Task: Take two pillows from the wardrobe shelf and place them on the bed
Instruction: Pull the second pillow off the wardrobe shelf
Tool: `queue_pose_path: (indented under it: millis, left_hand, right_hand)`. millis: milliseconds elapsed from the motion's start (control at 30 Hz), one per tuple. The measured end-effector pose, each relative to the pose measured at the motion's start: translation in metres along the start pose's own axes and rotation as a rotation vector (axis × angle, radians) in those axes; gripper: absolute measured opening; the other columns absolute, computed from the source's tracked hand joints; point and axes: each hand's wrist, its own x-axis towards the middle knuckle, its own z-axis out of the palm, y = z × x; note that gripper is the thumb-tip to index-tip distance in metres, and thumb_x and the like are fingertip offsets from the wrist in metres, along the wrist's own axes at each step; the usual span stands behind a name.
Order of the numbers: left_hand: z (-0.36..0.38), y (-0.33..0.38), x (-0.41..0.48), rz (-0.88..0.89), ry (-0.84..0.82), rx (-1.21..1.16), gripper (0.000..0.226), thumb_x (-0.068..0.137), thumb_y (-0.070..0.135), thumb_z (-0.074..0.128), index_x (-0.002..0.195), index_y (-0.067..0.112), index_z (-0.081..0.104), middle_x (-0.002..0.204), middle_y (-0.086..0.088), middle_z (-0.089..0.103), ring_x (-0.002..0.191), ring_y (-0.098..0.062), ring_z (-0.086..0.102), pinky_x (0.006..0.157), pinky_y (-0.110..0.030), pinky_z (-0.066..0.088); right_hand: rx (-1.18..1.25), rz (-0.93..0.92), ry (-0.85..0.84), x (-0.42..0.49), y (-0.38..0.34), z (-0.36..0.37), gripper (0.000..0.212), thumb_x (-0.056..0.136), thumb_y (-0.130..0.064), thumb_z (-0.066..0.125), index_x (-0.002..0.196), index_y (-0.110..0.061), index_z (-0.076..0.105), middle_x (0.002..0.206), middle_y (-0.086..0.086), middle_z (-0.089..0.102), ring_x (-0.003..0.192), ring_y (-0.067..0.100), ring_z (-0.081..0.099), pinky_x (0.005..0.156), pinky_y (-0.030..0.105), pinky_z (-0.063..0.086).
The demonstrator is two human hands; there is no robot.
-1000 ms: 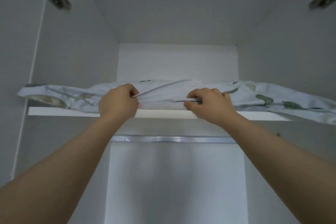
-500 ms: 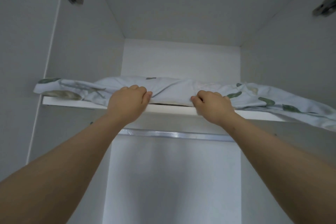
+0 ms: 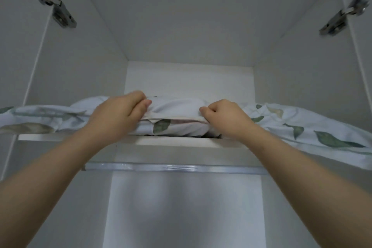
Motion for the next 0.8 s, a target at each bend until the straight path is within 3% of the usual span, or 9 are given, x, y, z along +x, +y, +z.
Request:
queue_pose_path:
  millis: [100, 167, 233, 333, 367, 433, 533, 633, 800]
  left_hand:
    - [-0.018, 0.014, 0.003, -0.036, -0.084, -0.029, 0.004, 0.092, 0.037, 0.044, 0.088, 0.036, 0.044, 0.058, 0.007, 0.056, 0.06, -0.015, 0.051, 0.06, -0.032, 0.038]
    - [-0.023, 0.027, 0.008, -0.023, -0.104, 0.073, 0.013, 0.088, 0.044, 0.046, 0.096, 0.034, 0.049, 0.071, 0.008, 0.06, 0.072, -0.017, 0.057, 0.066, -0.032, 0.042]
    - [-0.022, 0.042, 0.018, 0.06, -0.033, 0.093, 0.025, 0.087, 0.045, 0.049, 0.106, 0.029, 0.054, 0.092, 0.004, 0.061, 0.093, -0.022, 0.057, 0.08, -0.034, 0.043]
    - [-0.009, 0.055, 0.044, 0.094, 0.025, -0.031, 0.041, 0.088, 0.047, 0.049, 0.123, 0.027, 0.049, 0.13, -0.001, 0.052, 0.123, -0.024, 0.045, 0.104, -0.038, 0.035]
    - [-0.003, 0.055, 0.053, 0.048, 0.014, -0.047, 0.048, 0.086, 0.052, 0.046, 0.127, 0.028, 0.047, 0.137, -0.001, 0.048, 0.128, -0.024, 0.042, 0.108, -0.04, 0.032]
    - [0.014, 0.046, 0.064, -0.09, -0.129, 0.053, 0.06, 0.083, 0.062, 0.036, 0.132, 0.029, 0.042, 0.144, -0.002, 0.043, 0.132, -0.024, 0.04, 0.111, -0.043, 0.028]
    - [0.038, 0.041, 0.052, -0.166, -0.353, 0.287, 0.054, 0.091, 0.059, 0.025, 0.119, 0.023, 0.053, 0.13, -0.007, 0.057, 0.119, -0.027, 0.051, 0.101, -0.039, 0.032]
    - [0.043, 0.044, 0.039, -0.076, -0.194, 0.309, 0.038, 0.095, 0.046, 0.033, 0.094, 0.018, 0.058, 0.109, -0.009, 0.067, 0.102, -0.03, 0.058, 0.09, -0.036, 0.035]
    - [0.025, 0.053, 0.031, 0.0, -0.03, 0.183, 0.026, 0.092, 0.039, 0.045, 0.073, 0.021, 0.046, 0.093, -0.007, 0.066, 0.094, -0.03, 0.058, 0.075, -0.032, 0.03]
  right_hand:
    - [-0.087, -0.074, -0.219, -0.007, -0.008, -0.018, 0.041, 0.087, -0.03, 0.05, 0.05, -0.014, 0.04, 0.055, 0.003, 0.047, 0.059, 0.02, 0.044, 0.055, 0.03, 0.035]
    - [-0.134, -0.112, -0.305, -0.011, -0.015, -0.025, 0.036, 0.085, -0.032, 0.054, 0.054, -0.015, 0.048, 0.059, 0.002, 0.053, 0.061, 0.019, 0.048, 0.057, 0.028, 0.038]
    - [-0.047, -0.166, -0.236, -0.009, -0.019, -0.035, 0.029, 0.084, -0.036, 0.057, 0.061, -0.018, 0.056, 0.068, 0.002, 0.061, 0.065, 0.016, 0.053, 0.063, 0.028, 0.04]
    - [-0.081, -0.15, 0.103, 0.014, -0.011, -0.051, 0.026, 0.084, -0.052, 0.048, 0.099, -0.033, 0.059, 0.116, 0.001, 0.063, 0.112, 0.024, 0.053, 0.094, 0.037, 0.039]
    - [-0.233, -0.103, 0.112, 0.021, -0.004, -0.052, 0.041, 0.084, -0.058, 0.043, 0.119, -0.036, 0.051, 0.136, 0.0, 0.051, 0.128, 0.028, 0.04, 0.104, 0.044, 0.03]
    - [-0.456, 0.003, -0.045, 0.028, 0.013, -0.042, 0.062, 0.083, -0.067, 0.031, 0.138, -0.039, 0.032, 0.153, -0.003, 0.03, 0.139, 0.03, 0.024, 0.111, 0.05, 0.015]
    - [-0.42, 0.096, -0.205, 0.021, 0.037, -0.013, 0.07, 0.081, -0.074, 0.018, 0.135, -0.033, 0.039, 0.145, 0.002, 0.044, 0.133, 0.028, 0.037, 0.109, 0.05, 0.019]
    - [-0.468, -0.018, -0.054, 0.011, 0.042, -0.004, 0.068, 0.086, -0.067, 0.017, 0.111, -0.018, 0.056, 0.121, 0.009, 0.06, 0.114, 0.029, 0.051, 0.097, 0.045, 0.03]
    - [-0.468, -0.135, 0.094, 0.008, 0.045, -0.012, 0.05, 0.095, -0.051, 0.025, 0.091, -0.011, 0.056, 0.105, 0.014, 0.066, 0.099, 0.033, 0.058, 0.08, 0.037, 0.038]
